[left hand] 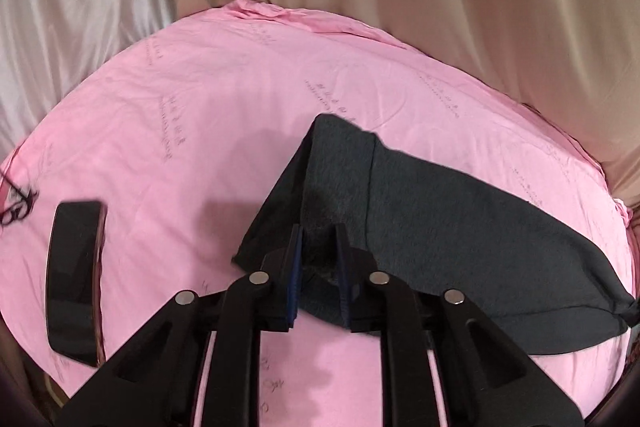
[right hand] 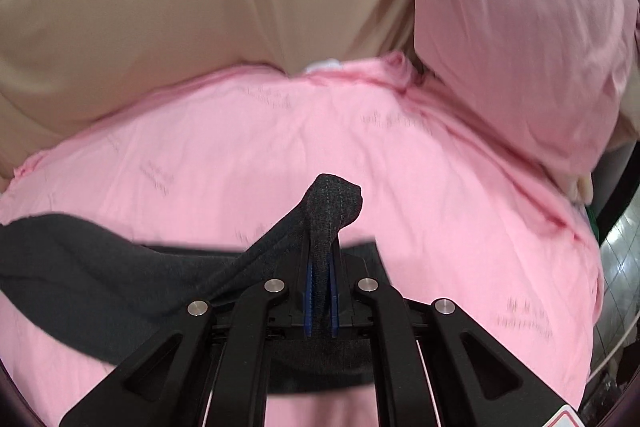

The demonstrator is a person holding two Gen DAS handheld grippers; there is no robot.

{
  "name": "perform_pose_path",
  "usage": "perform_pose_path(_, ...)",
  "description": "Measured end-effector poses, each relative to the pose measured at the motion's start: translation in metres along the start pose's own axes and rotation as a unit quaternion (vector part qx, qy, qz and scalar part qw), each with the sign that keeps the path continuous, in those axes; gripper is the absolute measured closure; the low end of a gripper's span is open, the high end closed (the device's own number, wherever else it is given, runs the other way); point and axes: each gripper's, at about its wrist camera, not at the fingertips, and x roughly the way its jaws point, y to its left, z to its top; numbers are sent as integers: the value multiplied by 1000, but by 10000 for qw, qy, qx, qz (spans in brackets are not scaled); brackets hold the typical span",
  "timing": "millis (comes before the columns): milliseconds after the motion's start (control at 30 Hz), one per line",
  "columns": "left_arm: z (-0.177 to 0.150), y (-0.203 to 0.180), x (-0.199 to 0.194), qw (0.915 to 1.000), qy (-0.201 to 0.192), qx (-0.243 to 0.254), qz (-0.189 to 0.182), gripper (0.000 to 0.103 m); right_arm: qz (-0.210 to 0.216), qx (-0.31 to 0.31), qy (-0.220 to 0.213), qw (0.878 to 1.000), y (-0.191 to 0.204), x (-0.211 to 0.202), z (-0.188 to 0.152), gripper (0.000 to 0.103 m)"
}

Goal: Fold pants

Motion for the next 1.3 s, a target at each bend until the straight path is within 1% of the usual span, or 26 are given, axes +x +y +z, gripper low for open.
perform_pose_path(33, -8, 0, -7, 9999, -127, -32, 25, 79, -82, 37, -18, 10000, -2, -3, -5, 84)
perform_pose_path(67, -12, -2, -13, 9998, -188, -69, -23, 62, -208, 127, -76, 9997, -4, -8, -11, 74)
perform_pose_path(100, -16, -3, -23, 9993, -288, -119, -211, 50, -297, 189, -151, 9993, -5, -15, -15, 59)
perform_pose_path(133, -19, -5, -31, 9984, -398, -196, -346, 21, -297, 291, -305, 9987, -6, -26, -20, 50)
perform_pose_path(167, -21, -6, -39, 9972, -543, -321, -391, 7, -219, 394, -431, 9981, -6, -38, -23, 48)
perform_pose_path(233, -22, -10, -41, 9961, -525, -484, -516, 7, 45, 545, -614, 9966, 1, -55, -31, 48)
perform_pose_path(300, -16, -19, -28, 9952, -322, -592, -715, 7, 360, 578, -706, 9952, 16, -66, -39, 46)
perform_pose_path(400, -12, -32, 9, 9933, 148, -879, -739, 8, 1080, 757, -579, 9896, 47, -68, -60, 42)
perform_pose_path(433, -12, -33, 18, 9918, 271, -987, -763, 18, 1308, 816, -456, 9870, 56, -63, -64, 42)
perform_pose_path(467, -11, -32, 31, 9889, 446, -1127, -859, 35, 1505, 850, -326, 9844, 65, -58, -68, 42)
perform_pose_path(500, -12, -31, 40, 9870, 588, -1213, -871, 43, 1630, 909, -214, 9822, 74, -51, -71, 42)
perform_pose_path(567, -13, -28, 57, 9805, 894, -1436, -1002, 73, 1782, 974, 39, 9791, 87, -36, -74, 42)
perform_pose_path(600, -13, -26, 62, 9785, 994, -1514, -991, 80, 1860, 1028, 135, 9771, 92, -28, -72, 42)
perform_pose_path(633, -13, -23, 65, 9776, 1054, -1575, -915, 93, 1871, 1107, 186, 9759, 93, -21, -71, 42)
perform_pose_path(667, -13, -21, 66, 9776, 1063, -1602, -856, 101, 1938, 1216, 243, 9732, 94, -14, -67, 42)
perform_pose_path(733, -10, -15, 63, 9769, 1056, -1641, -865, 103, 2090, 1512, 355, 9655, 92, 5, -56, 42)
perform_pose_path(867, -3, -7, 54, 9815, 919, -1546, -654, 103, 2233, 2018, 615, 9516, 86, 44, -41, 45)
perform_pose_path(900, -1, -5, 53, 9818, 931, -1529, -633, 103, 2292, 2154, 666, 9469, 85, 52, -37, 74)
perform_pose_path(933, 2, -3, 54, 9827, 940, -1485, -586, 103, 2383, 2282, 679, 9415, 82, 58, -31, 96)
perform_pose_path(967, 4, -3, 53, 9835, 933, -1455, -534, 103, 2477, 2333, 516, 9389, 82, 53, -26, 98)
perform_pose_path(1067, 5, 3, 41, 9839, 897, -1424, -596, 103, 2798, 1926, -261, 9402, 90, 0, -15, 98)
perform_pose_path(1100, 4, 6, 37, 9842, 886, -1400, -616, 103, 2794, 1745, -395, 9434, 93, -16, -18, 98)
perform_pose_path(1133, 2, 8, 32, 9846, 870, -1365, -668, 103, 2636, 1476, -483, 9521, 96, -30, -22, 98)
perform_pose_path(1200, -5, 9, 30, 9833, 931, -1310, -859, 100, 2070, 1101, -241, 9718, 97, -29, -40, 99)
perform_pose_path(1233, -6, 9, 34, 9816, 964, -1351, -950, 95, 1881, 1044, -13, 9766, 97, -19, -49, 99)
perform_pose_path(1300, -8, 11, 42, 9788, 1015, -1462, -1012, 85, 1751, 1123, 359, 9775, 95, 3, -65, 99)
